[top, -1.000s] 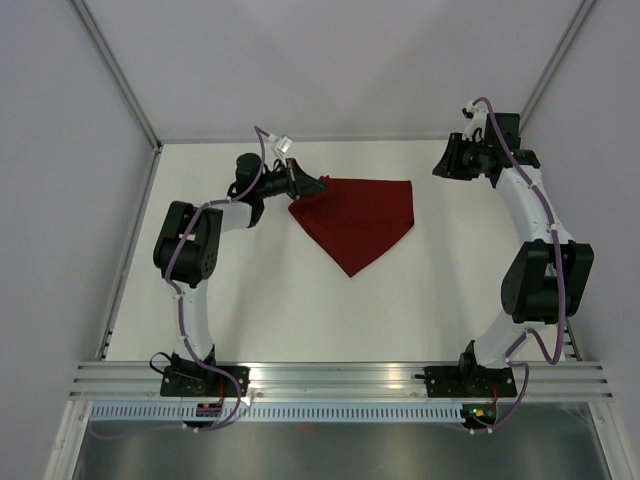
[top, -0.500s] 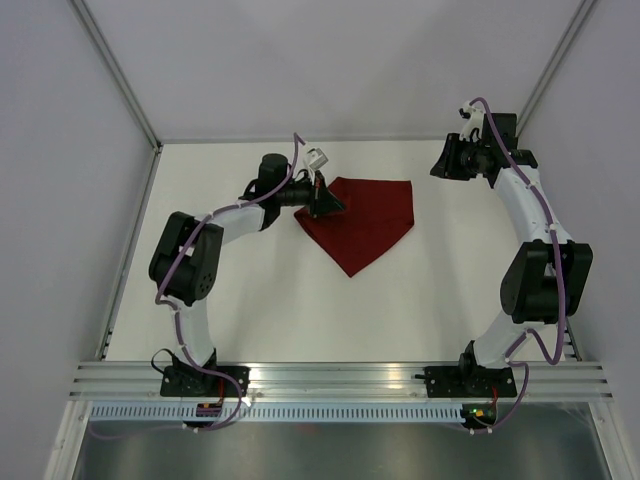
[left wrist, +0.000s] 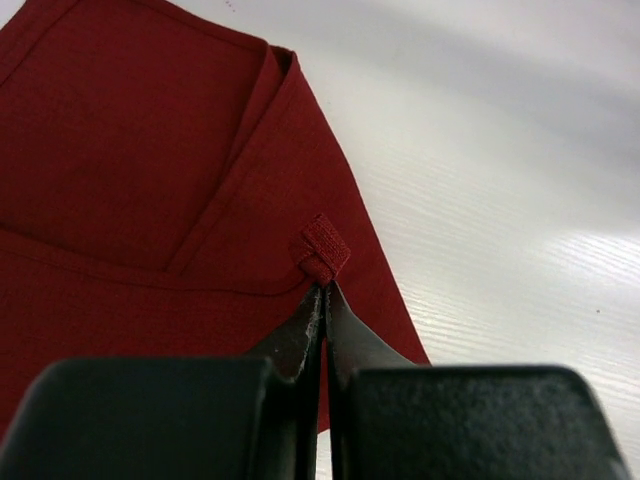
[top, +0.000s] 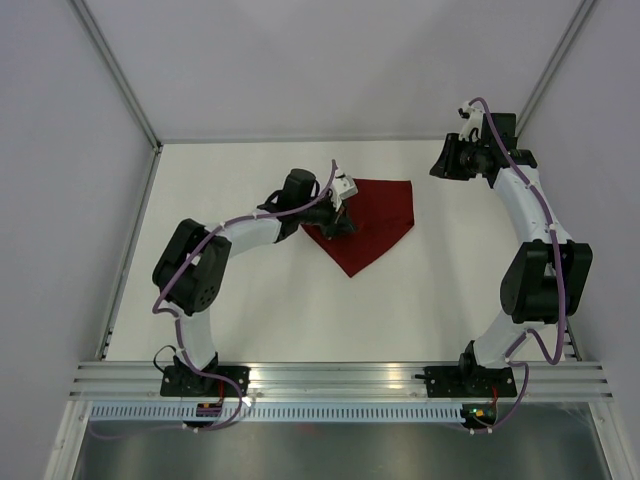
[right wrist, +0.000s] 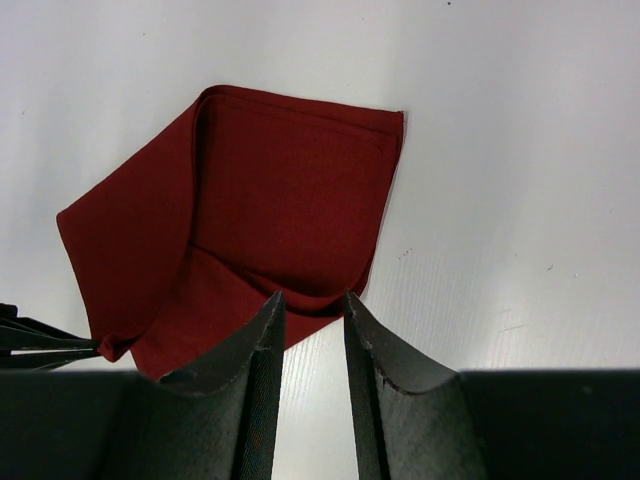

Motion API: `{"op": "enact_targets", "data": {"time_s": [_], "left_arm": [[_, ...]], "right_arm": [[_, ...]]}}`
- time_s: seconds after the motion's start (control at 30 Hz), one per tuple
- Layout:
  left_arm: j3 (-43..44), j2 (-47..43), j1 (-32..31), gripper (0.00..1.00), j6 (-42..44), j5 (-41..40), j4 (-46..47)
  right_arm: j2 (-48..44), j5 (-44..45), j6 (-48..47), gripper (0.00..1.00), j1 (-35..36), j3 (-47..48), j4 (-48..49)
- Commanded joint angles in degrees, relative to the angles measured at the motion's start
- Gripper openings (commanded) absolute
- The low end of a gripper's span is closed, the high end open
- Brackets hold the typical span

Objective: Fold the napkin, place the utensils inside, and roll it up
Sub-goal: Fold the napkin

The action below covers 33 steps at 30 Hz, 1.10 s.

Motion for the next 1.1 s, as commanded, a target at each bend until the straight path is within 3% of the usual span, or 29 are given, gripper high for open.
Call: {"op": "enact_targets", "data": {"time_s": [0.0,0.27,0.83,1.07], "left_arm": [[-0.69,-3.02,-1.29,0.02,7.55,-3.43,-1.26],[-0.78,-2.05,-3.76,0.02,10.64,-8.09,-6.79],[-6.85,-3.28,-5.61,0.02,9.84,-11.26,-4.6],[-7.55,-3.63,-5.87,0.09,9.23,-11.79,-3.99]], "right_arm": [[-1.55,0.6,-0.2,0.36,0.46,0.72,-0.4],[-1.29,0.86,-0.11,0.36,0.63,0.72,-0.23],[-0.41,2.09,-0.29,0.36,1.34,0.63,-0.14],[-0.24,2.44,-0.55,0.36,1.6,0.55,-0.05]]}}
